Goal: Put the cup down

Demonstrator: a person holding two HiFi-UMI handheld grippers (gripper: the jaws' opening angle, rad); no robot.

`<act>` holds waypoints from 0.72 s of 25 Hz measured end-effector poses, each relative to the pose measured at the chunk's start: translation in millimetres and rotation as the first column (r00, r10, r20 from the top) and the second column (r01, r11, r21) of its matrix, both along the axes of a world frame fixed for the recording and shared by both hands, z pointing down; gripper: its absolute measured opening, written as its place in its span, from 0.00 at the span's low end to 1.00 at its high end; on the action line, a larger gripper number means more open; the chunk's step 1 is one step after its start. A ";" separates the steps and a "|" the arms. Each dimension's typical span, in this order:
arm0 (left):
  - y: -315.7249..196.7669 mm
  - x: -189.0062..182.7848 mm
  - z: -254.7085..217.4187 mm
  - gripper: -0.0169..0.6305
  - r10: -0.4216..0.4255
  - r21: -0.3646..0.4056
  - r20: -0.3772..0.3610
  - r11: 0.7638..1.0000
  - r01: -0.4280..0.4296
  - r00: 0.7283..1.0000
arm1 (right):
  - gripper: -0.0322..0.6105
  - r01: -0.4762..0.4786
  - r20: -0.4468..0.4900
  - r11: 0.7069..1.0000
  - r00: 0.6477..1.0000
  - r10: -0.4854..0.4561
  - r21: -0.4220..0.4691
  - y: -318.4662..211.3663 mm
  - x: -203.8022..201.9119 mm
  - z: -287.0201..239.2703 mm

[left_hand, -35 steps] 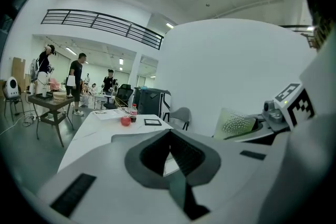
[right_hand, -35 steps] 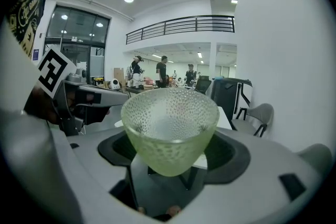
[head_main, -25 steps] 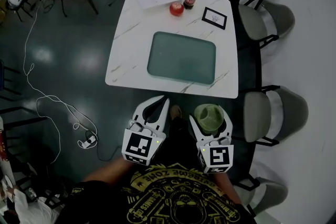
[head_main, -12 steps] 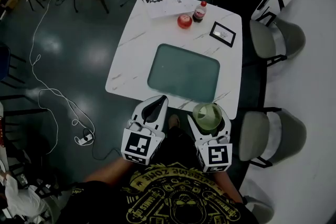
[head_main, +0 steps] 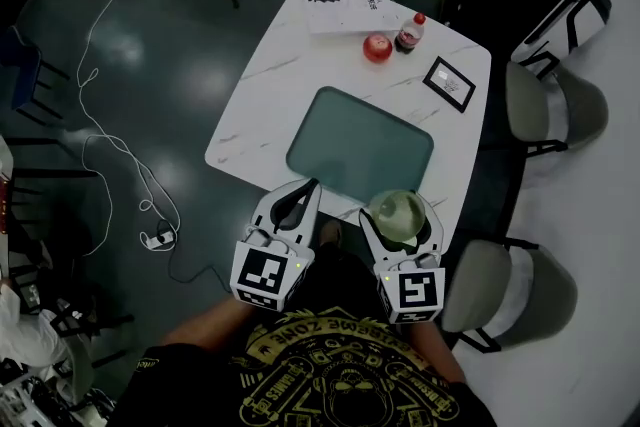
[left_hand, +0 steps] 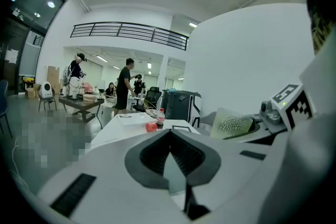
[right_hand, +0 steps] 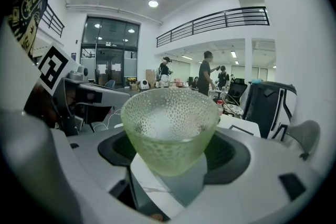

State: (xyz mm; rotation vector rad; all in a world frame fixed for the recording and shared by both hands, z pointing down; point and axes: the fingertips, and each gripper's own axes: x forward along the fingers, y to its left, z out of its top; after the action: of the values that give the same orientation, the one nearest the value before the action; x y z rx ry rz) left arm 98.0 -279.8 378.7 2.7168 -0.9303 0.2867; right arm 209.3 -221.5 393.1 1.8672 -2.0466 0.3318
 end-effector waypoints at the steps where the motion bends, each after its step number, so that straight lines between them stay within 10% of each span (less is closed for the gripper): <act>1: -0.7 1.0 2.8 0.04 -0.011 -0.005 0.006 1.000 0.011 1.000 | 0.63 0.012 0.001 1.000 1.000 -0.012 -0.005 -2.4 1.7 2.6; 18: -13.9 24.8 67.1 0.04 -0.157 -0.067 0.083 0.984 0.163 0.984 | 0.63 0.185 0.032 0.981 0.983 -0.183 -0.059 -46.6 23.1 65.0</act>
State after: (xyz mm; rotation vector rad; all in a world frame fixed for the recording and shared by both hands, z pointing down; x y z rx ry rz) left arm 122.8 -293.7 445.8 2.5622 -1.1292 0.3884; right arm 232.4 -268.0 458.1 1.6310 -2.1803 0.3677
